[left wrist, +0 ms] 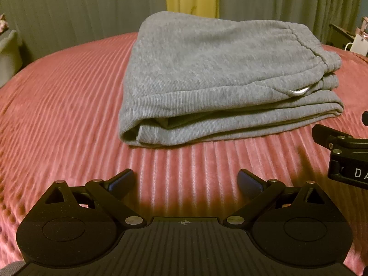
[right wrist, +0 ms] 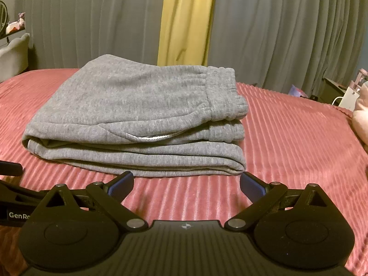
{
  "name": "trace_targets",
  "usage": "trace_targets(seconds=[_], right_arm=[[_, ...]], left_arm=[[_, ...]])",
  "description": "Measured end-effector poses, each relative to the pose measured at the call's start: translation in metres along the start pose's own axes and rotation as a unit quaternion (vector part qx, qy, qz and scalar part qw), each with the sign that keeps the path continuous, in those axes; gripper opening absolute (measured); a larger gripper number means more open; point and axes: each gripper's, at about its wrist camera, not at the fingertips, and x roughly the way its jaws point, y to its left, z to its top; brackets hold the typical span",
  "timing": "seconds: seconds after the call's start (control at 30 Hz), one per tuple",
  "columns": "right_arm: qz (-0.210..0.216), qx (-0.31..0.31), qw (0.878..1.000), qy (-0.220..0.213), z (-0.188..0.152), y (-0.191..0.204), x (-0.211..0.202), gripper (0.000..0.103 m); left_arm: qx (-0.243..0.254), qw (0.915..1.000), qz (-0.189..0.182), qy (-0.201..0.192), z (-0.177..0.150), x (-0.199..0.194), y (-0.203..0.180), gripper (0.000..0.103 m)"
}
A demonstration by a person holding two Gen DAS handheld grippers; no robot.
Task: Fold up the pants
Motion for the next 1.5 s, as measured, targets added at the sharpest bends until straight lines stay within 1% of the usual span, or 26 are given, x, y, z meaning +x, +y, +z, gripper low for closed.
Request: trace_targets(seconds=[1.5], right_arm=[[-0.01, 0.004, 1.0, 0.002, 0.0001, -0.0014, -0.0005, 0.099]], left_arm=[[0.003, 1.0, 0.002, 0.003, -0.0015, 0.0012, -0.0016, 0.1]])
